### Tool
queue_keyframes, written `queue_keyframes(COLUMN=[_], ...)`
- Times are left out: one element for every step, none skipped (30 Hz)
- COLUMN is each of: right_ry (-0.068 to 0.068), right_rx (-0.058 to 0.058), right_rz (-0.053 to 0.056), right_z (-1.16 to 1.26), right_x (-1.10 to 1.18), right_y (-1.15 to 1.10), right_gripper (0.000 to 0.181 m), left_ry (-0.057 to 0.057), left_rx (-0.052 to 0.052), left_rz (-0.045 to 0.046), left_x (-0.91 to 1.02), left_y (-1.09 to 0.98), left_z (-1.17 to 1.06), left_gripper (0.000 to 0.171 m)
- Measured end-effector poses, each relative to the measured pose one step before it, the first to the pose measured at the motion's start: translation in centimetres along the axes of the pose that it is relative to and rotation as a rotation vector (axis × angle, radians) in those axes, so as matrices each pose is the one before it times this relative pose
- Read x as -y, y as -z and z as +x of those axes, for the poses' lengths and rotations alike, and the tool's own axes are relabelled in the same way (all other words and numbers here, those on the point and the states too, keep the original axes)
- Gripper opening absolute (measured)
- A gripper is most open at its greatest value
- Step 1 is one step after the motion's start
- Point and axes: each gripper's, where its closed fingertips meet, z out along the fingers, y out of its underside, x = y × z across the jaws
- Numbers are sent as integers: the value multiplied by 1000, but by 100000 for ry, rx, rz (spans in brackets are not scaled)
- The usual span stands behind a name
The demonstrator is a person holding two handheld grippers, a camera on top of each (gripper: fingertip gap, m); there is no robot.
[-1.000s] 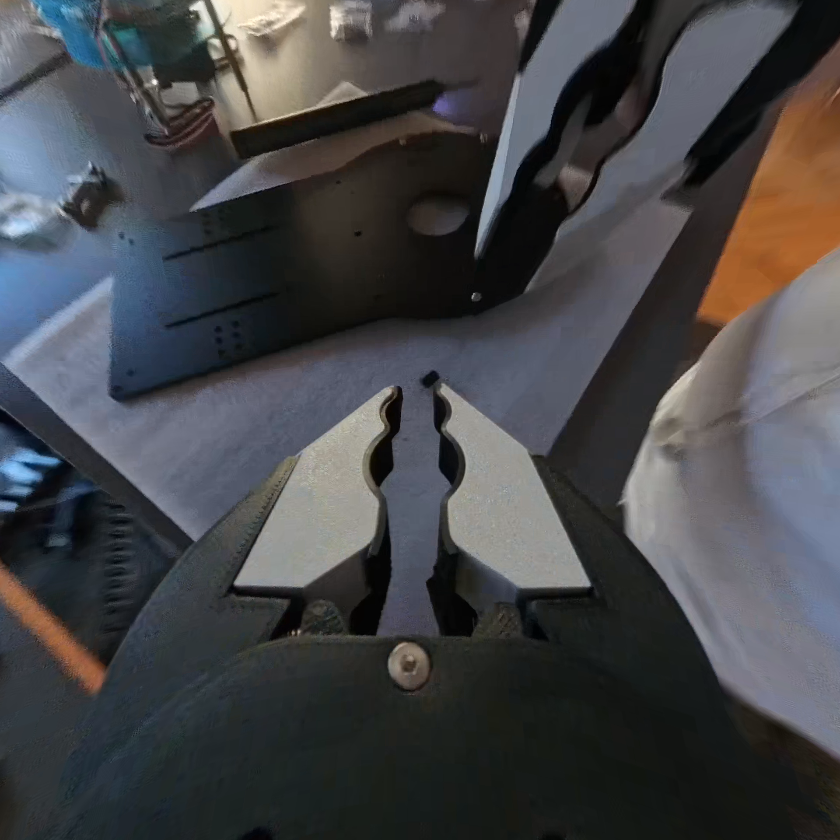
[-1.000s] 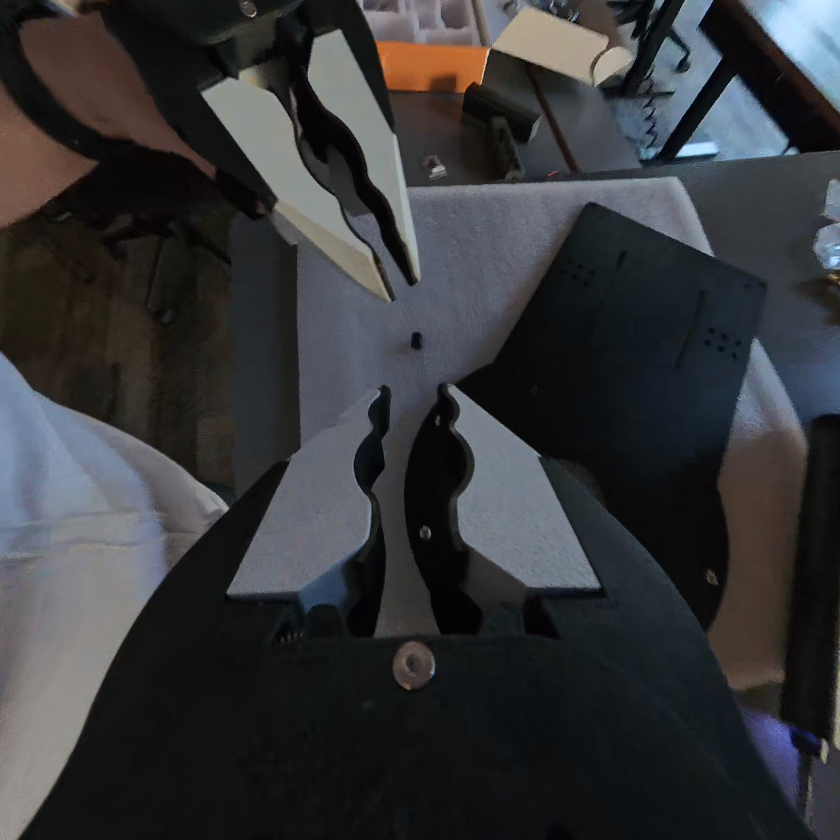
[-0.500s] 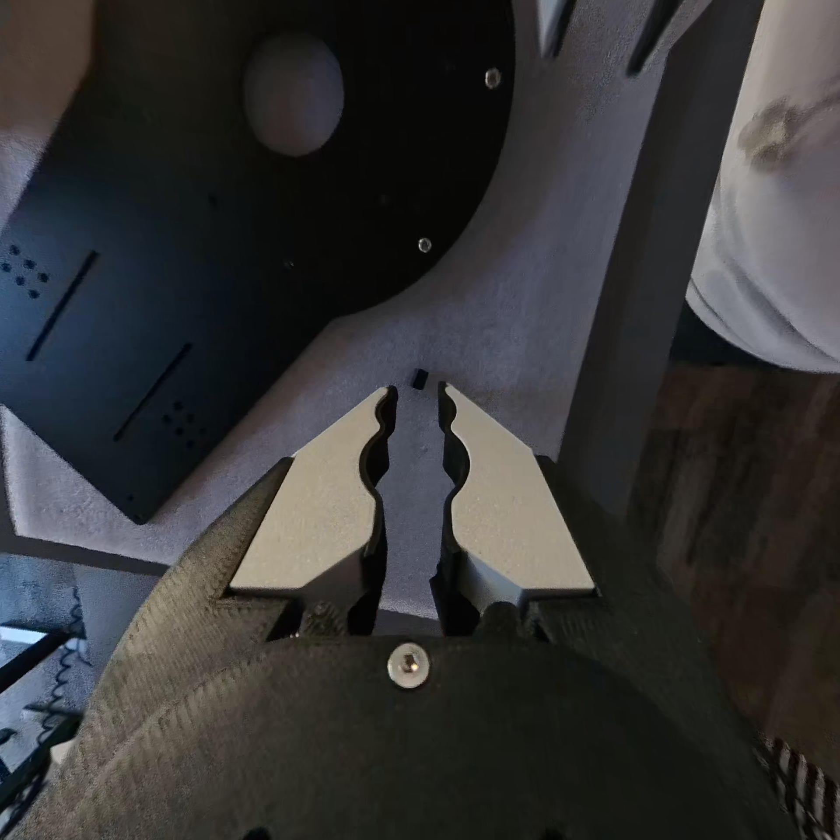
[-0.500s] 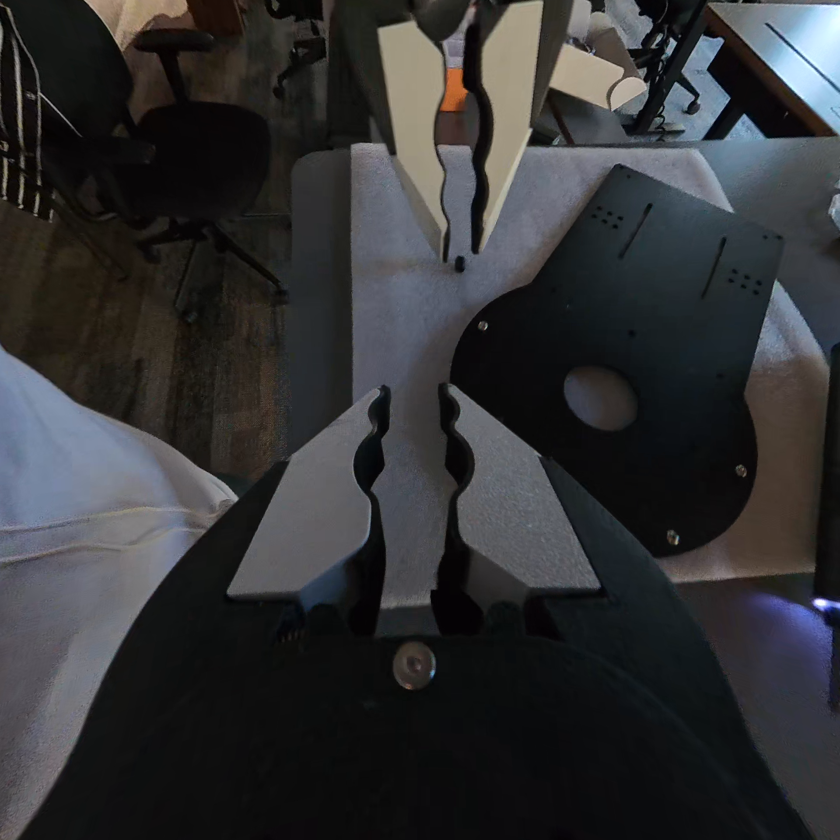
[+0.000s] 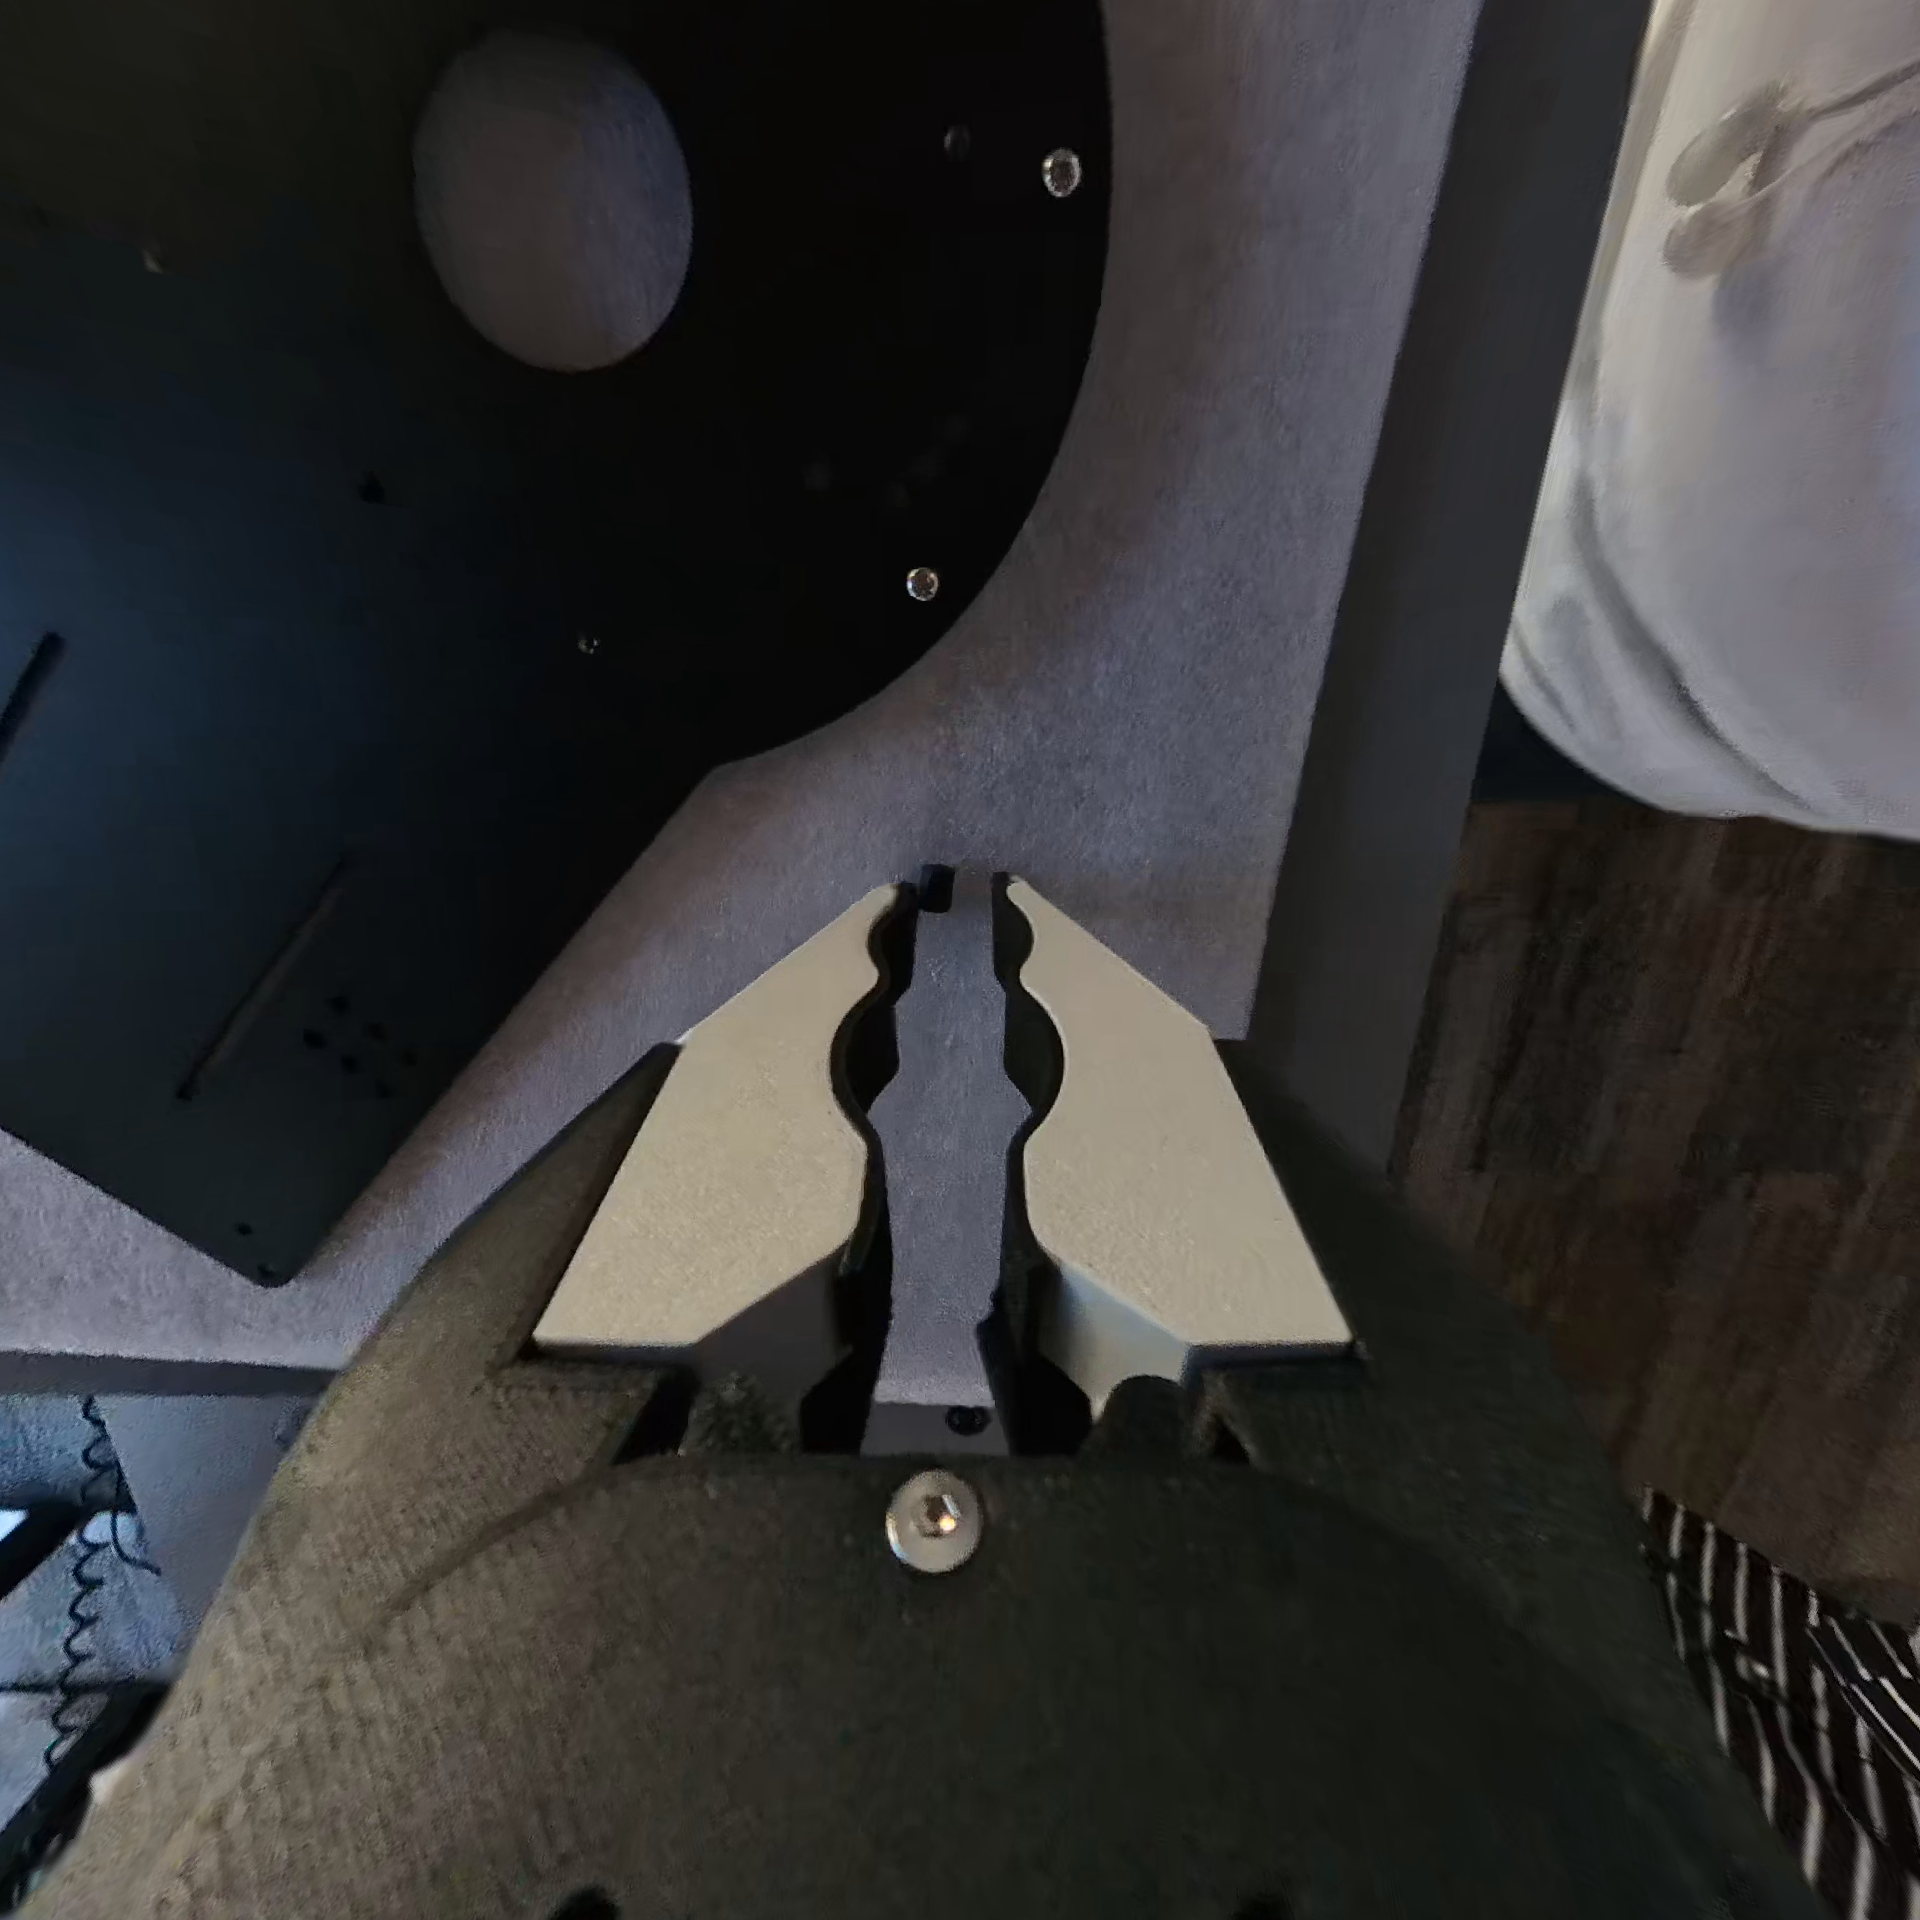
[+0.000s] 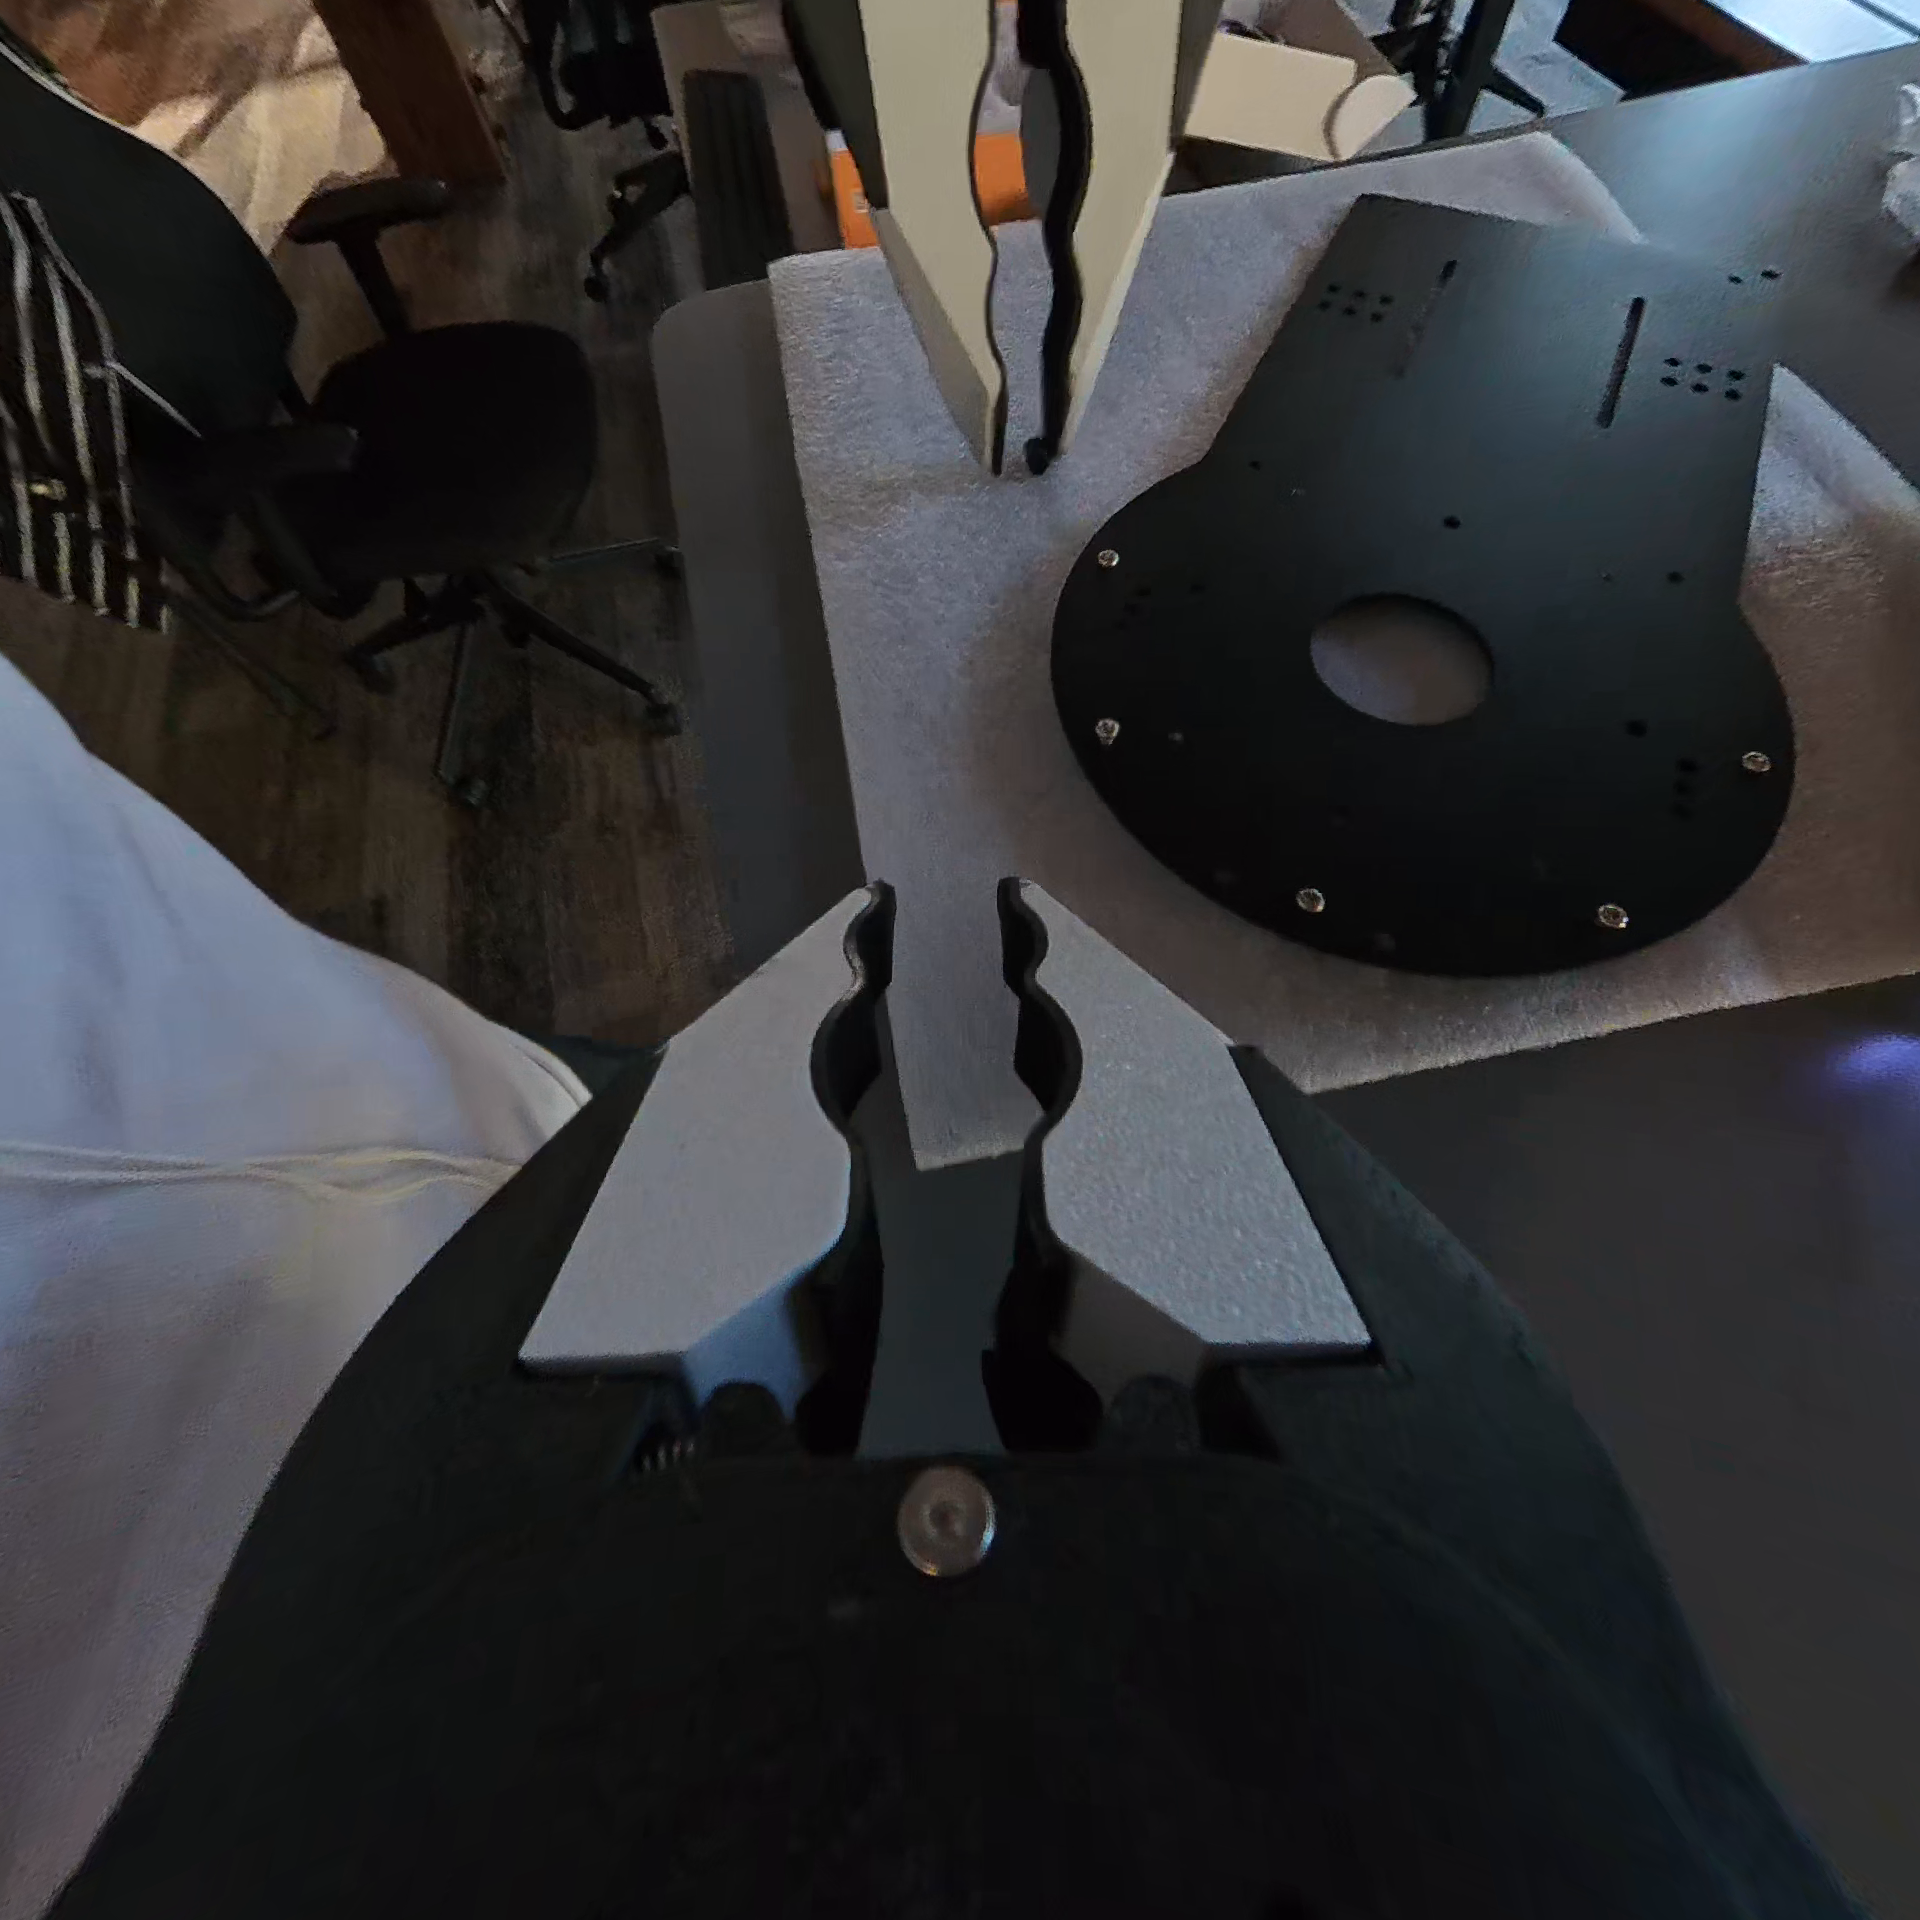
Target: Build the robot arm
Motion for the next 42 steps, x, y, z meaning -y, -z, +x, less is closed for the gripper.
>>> queue_keyframes(right_ry=[-7, 52, -357, -1442, -1778, -1847, -1397, -552, 282, 1027, 1002, 604, 571, 846, 1014, 967, 814, 1027, 687, 318, 47, 209, 2524, 4661, 5562, 5491, 4220, 2745, 2603, 2499, 1306, -1082, -3582, -5278, -4506, -5226, -7836, -11547, -13011, -12709, -9366, -4596], right_rx=[-2377, -2542, -2601, -2293, -1473, -1028, -900, -1160, -2010, -2864, -3268, -2919, -2323, -2370, -2630, -2294, -2359, -2030, -1693, -915, -565, -1741, -1604, -2874, -5180, -4955, -4015, -3944, -3811, -3768, -2018, 1537, 5295, 5100, 7646, 8572, 10081, 11826, 13639, 13066, 9491, 4065], right_rz=[-464, -357, -228, -153, 859, 1038, 560, -181, -1235, -1424, -1001, -805, -461, 9, 1, -727, -1315, -1102, -895, -1000, -2000, -2784, -2232, -2430, -2149, -1875, -1395, 31, 313, -777, -70, 968, 1094, 1239, 2520, 2902, 1440, -1265, -2621, -3169, -2845, -570], right_z=[44, 28, -31, -163, -337, -386, -355, -238, -26, 126, 210, 150, 49, 83, 237, 331, 481, 518, 509, 361, 216, 267, 43, 42, 239, 118, -13, 59, 149, 355, 359, 260, 326, 968, 1066, 1353, 1523, 1511, 1153, 891, 826, 871], right_x=[124, 169, 251, 295, 391, 344, 233, 131, 46, 95, 213, 315, 409, 416, 313, 168, 110, 206, 328, 467, 405, 268, 280, 210, 207, 195, 284, 457, 461, 337, 396, 473, 377, 296, 339, 231, -140, -348, -226, -45, 222, 483], right_y=[-397, -442, -467, -479, -497, -520, -566, -581, -519, -409, -280, -154, -19, 63, 66, 17, -58, -131, -206, -318, -449, -564, -610, -584, -506, -434, -347, -270, -279, -305, -306, -277, -198, -6, 159, 169, 51, 1, 113, 246, 318, 282], right_gripper=[19, 19, 18, 18, 18, 18, 18, 18, 18, 18, 18, 18, 18, 18, 17, 17, 17, 17, 17, 18, 22, 24, 27, 29, 29, 29, 28, 27, 26, 26, 26, 26, 25, 25, 22, 20, 20, 21, 23, 20, 20, 20], left_ry=[-1368, -1525, -1396, -1038, -907, -636, 338, 1725, 2639, 3375, 5248, 7614, 8389, 7924, 7137, 5285, 3314, 2143, 1142, 430, 316, 429, 888, 1740, 2311, 2288, 1903, 1544, 1398, 1432, 1590, 1563, 1301, 1130, 910, 544, 738, 1256, 1152, 542, 68, -364], left_rx=[-422, -180, 461, 1636, 782, -154, -101, 154, 1343, 2888, 4733, 4596, 711, -2134, -1557, -1533, -1116, 678, 968, 1085, 2523, 2767, 1203, 156, 170, 207, 317, 954, 1440, 1082, 525, -9, -793, -1355, -1681, -2144, -2127, -2159, -2949, -2835, -1242, -276], left_rz=[1286, 1340, 1506, 1634, 1906, 2158, 2589, 2897, 3004, 3252, 3282, 3124, 3199, 3651, 4227, 3948, 3127, 2603, 1442, 133, -1, 545, 1151, 1872, 2510, 2387, 1766, 1712, 2090, 2016, 2070, 2742, 2944, 2445, 2179, 1941, 893, -106, 237, 854, 549, -195], left_x=[-12, -16, 28, 27, 33, 7, 32, 41, 39, 80, 145, 170, 216, 304, 356, 315, 204, 129, -22, -208, -230, -154, -72, 34, 117, 85, -5, -22, 8, -12, -20, 72, 93, 55, 44, 25, -90, -193, -93, 35, 33, -53], left_y=[-132, -68, 55, 79, -10, -53, -11, 87, 165, 227, 257, 231, 130, 48, 19, -8, -28, -61, -93, -101, -79, -3, 43, 68, 103, 97, 124, 199, 332, 457, 594, 732, 781, 766, 678, 521, 303, 78, -100, -246, -355, -472], left_z=[31, -22, -118, -277, -118, 33, -17, -122, -367, -704, -1113, -1142, -494, 43, 15, 88, 90, -122, -88, -25, -202, -225, 18, 135, 83, 14, -31, -165, -239, -233, -210, -196, -155, -103, -86, 5, 44, 125, 368, 459, 251, 98], left_gripper=[11, 10, 5, 4, 4, 4, 4, 4, 4, 4, 4, 4, 4, 4, 4, 4, 4, 4, 4, 4, 4, 4, 4, 4, 4, 4, 4, 4, 4, 4, 4, 4, 4, 4, 4, 4, 4, 4, 4, 4, 4, 4])
